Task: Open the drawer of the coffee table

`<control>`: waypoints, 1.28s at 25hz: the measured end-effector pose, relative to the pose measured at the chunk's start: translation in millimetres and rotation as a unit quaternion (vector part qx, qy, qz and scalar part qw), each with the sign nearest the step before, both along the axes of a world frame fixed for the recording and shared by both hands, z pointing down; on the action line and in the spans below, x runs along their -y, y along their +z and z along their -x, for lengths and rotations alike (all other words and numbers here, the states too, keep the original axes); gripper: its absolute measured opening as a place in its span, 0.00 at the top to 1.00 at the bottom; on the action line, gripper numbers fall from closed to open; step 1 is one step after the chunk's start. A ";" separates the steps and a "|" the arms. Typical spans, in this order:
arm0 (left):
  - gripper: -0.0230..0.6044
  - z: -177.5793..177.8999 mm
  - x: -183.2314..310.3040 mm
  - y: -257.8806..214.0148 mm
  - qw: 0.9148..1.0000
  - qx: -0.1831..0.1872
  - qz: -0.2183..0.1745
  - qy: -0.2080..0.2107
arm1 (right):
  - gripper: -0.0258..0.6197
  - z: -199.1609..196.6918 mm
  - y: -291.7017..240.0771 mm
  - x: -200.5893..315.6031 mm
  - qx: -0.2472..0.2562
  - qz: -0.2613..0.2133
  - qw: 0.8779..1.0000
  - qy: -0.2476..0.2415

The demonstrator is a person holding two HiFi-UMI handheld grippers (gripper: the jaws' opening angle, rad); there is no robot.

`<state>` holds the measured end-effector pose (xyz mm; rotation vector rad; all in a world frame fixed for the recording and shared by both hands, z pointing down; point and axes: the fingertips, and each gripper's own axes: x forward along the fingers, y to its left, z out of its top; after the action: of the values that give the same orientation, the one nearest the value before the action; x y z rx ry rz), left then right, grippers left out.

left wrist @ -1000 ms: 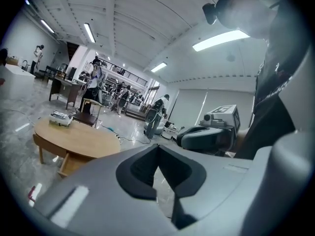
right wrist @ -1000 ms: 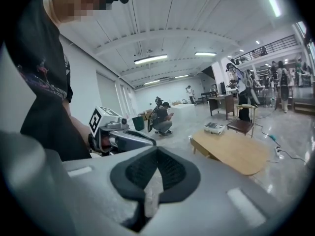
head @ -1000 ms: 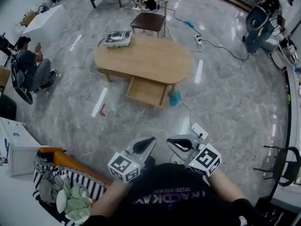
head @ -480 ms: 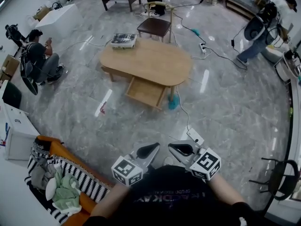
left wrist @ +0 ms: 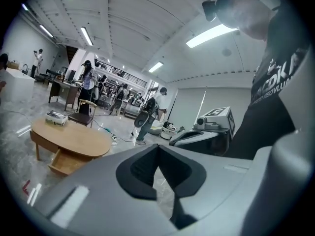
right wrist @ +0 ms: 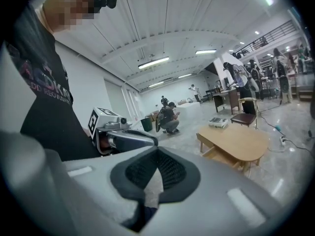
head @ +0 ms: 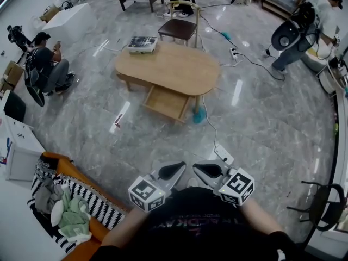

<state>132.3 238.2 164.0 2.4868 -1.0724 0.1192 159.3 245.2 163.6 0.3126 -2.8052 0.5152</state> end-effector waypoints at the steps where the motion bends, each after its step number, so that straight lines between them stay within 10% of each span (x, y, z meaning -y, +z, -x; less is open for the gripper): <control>1: 0.95 -1.0 -0.6 -2.0 1.000 0.000 -0.002 0.002 | 0.96 -0.4 -0.1 -1.8 0.001 0.002 1.000 0.000; 32: 0.95 -12.4 -24.8 1.7 1.000 -0.008 -0.002 0.002 | 0.96 -8.1 12.1 -29.7 -0.001 0.011 1.000 -0.004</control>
<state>144.7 263.0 165.7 2.4892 -1.0609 0.0989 167.4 274.9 175.7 0.2979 -2.7956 0.5423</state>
